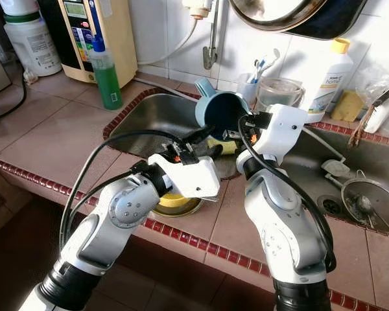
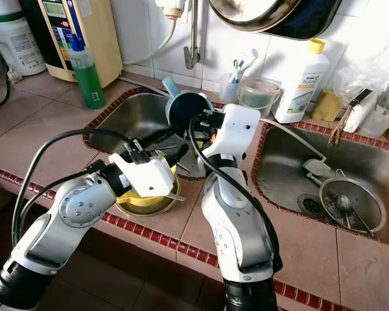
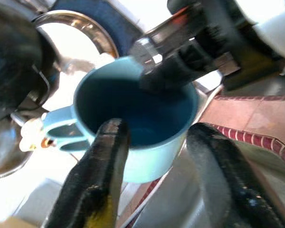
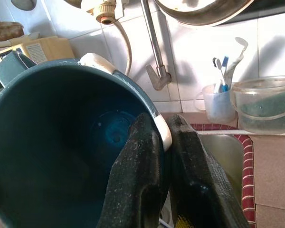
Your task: Kitchen organization
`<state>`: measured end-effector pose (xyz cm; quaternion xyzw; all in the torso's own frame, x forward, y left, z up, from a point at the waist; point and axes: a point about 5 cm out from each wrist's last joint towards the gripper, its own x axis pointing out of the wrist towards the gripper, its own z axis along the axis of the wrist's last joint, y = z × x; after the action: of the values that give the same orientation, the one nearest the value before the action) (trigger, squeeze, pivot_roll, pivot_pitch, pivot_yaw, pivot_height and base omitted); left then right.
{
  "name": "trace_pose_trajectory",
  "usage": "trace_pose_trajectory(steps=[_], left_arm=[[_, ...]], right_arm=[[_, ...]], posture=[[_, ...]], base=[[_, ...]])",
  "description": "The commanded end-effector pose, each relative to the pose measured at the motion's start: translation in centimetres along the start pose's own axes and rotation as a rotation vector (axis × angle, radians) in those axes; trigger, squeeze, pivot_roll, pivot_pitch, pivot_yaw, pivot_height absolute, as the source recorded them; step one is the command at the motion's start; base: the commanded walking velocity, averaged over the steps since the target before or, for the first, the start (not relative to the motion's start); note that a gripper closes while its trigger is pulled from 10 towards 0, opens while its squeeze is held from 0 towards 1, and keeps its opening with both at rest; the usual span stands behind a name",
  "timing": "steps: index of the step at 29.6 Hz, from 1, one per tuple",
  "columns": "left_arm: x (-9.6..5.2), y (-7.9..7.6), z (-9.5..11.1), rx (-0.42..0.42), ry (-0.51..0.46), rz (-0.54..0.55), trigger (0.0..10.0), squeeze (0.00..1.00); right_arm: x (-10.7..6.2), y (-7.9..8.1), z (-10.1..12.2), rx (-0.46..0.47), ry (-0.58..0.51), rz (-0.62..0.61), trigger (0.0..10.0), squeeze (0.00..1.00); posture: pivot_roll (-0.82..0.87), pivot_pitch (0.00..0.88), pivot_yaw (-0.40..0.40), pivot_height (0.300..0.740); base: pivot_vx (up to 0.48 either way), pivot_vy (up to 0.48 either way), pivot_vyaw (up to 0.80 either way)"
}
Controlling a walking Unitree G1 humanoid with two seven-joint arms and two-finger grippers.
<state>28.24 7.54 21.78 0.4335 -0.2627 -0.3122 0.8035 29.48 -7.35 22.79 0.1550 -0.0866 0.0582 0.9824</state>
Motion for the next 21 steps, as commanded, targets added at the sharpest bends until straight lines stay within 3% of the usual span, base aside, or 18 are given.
trace_pose_trajectory(steps=[1, 21], left_arm=[[0.0, 0.7, 0.1, 0.002, -0.001, 0.014, 10.0, 1.00], [-1.2, 3.9, -3.1, -0.043, 0.127, 0.105, 10.0, 1.00]], right_arm=[[0.0, 0.3, 0.5, 0.032, -0.031, -0.011, 0.0, 0.00], [0.1, -1.7, 0.5, -0.009, -0.060, -0.062, 0.0, 0.00]], posture=[[-0.19, 0.060, -0.010, 0.740], [-0.19, 0.050, -0.011, 0.740]], base=[[0.000, 0.000, 0.00], [0.000, 0.000, 0.00]])
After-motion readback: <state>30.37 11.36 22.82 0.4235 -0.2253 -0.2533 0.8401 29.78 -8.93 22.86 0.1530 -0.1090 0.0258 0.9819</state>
